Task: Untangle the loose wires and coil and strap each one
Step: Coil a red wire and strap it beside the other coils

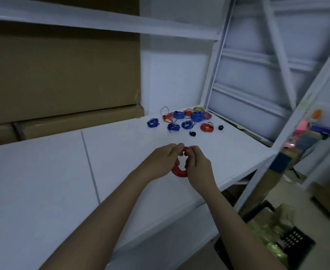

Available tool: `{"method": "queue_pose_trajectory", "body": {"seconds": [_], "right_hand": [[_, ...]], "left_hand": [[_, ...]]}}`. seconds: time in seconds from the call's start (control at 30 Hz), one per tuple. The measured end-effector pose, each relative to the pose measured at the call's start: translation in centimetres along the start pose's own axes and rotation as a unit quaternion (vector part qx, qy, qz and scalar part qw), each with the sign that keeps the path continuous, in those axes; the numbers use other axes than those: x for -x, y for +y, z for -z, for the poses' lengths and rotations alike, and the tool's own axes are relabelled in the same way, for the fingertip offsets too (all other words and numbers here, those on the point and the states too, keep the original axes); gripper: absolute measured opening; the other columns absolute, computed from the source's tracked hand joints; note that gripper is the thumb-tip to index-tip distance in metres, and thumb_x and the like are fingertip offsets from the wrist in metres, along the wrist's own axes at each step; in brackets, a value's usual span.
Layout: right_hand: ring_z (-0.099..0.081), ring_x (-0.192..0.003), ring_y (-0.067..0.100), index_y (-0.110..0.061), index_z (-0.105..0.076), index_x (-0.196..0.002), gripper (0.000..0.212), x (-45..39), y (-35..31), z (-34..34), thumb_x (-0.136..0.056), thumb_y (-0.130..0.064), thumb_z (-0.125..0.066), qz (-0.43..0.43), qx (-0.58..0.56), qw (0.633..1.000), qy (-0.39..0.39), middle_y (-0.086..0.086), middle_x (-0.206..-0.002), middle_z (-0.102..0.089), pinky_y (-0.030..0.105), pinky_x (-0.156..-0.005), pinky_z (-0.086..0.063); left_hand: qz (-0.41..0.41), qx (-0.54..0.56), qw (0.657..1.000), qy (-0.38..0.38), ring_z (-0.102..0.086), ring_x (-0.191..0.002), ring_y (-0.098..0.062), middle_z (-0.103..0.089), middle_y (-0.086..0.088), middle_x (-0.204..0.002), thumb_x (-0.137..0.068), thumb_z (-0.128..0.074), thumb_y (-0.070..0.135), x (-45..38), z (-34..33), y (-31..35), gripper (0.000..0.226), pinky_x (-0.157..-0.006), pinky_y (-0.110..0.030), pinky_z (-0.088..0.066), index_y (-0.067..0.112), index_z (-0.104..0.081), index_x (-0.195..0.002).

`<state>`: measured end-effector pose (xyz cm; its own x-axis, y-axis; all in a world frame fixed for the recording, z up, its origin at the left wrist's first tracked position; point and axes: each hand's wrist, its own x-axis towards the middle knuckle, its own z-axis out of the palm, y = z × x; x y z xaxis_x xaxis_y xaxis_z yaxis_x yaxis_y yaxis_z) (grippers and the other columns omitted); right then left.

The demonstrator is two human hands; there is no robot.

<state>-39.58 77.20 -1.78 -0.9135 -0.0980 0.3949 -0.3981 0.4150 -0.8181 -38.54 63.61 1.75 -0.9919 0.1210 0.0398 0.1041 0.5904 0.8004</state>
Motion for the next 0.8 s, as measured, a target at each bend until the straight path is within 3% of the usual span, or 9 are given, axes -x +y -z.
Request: {"method": "queue_pose_trajectory", "body": {"seconds": [0.1, 0.23, 0.47, 0.67, 0.8], "right_hand": [[-0.05, -0.05, -0.001, -0.017, -0.053, -0.089, 0.023, -2.8, 4.1, 2.6, -0.103, -0.016, -0.035, -0.02, 0.017, 1.0, -0.013, -0.002, -0.062, -0.053, 0.012, -0.048, -0.037], [-0.05, -0.049, -0.001, -0.014, -0.053, -0.089, 0.024, -8.0, 9.5, 5.8, -0.103, -0.016, -0.035, -0.038, 0.058, 0.997, -0.033, -0.004, -0.062, -0.053, 0.01, -0.048, -0.036], [-0.043, -0.048, 0.007, -0.022, -0.052, -0.081, 0.027, -16.1, 16.9, 8.8, -0.102, -0.014, -0.036, -0.047, 0.074, 0.99, -0.115, 0.002, -0.062, -0.054, 0.014, -0.047, -0.034], [-0.05, -0.058, 0.0, -0.022, -0.056, -0.092, 0.018, -21.5, 19.2, 9.2, -0.101, -0.02, -0.04, -0.016, 0.061, 0.979, -0.193, -0.011, -0.066, -0.052, 0.011, -0.054, -0.038], [-0.051, -0.067, -0.005, -0.029, -0.057, -0.096, 0.02, -23.8, 20.8, 8.5, -0.101, -0.023, -0.039, -0.029, 0.022, 0.965, -0.26, -0.018, -0.073, -0.051, 0.008, -0.058, -0.036]], "left_hand": [[0.016, -0.003, 1.0, -0.023, -0.06, -0.081, -0.011, -0.065, 0.002, -0.092, -0.1, -0.028, 0.052, -5.0, -2.1, 0.2, 0.051, -0.072, -0.025, -0.046, 0.016, -0.064, -0.1], [0.032, -0.077, 0.996, 0.038, -0.06, -0.096, -0.021, -0.063, -0.007, -0.108, -0.102, -0.036, 0.035, -12.7, -4.8, -0.2, 0.036, -0.088, -0.037, -0.049, 0.009, -0.061, -0.108], [0.061, -0.163, 0.975, 0.138, -0.058, -0.102, -0.026, -0.058, -0.012, -0.118, -0.101, -0.041, 0.022, -23.3, -8.1, -2.4, 0.029, -0.082, -0.033, -0.047, 0.012, -0.062, -0.118], [0.074, -0.271, 0.955, 0.091, -0.057, -0.102, -0.027, -0.056, -0.01, -0.113, -0.097, -0.048, 0.017, -27.1, -9.5, -2.7, 0.024, -0.08, -0.038, -0.05, 0.011, -0.068, -0.108], [0.126, -0.269, 0.948, 0.114, -0.059, -0.092, -0.025, -0.056, -0.009, -0.107, -0.096, -0.051, 0.018, -27.5, -10.2, -2.5, 0.02, -0.079, -0.039, -0.051, 0.009, -0.068, -0.102]]}}
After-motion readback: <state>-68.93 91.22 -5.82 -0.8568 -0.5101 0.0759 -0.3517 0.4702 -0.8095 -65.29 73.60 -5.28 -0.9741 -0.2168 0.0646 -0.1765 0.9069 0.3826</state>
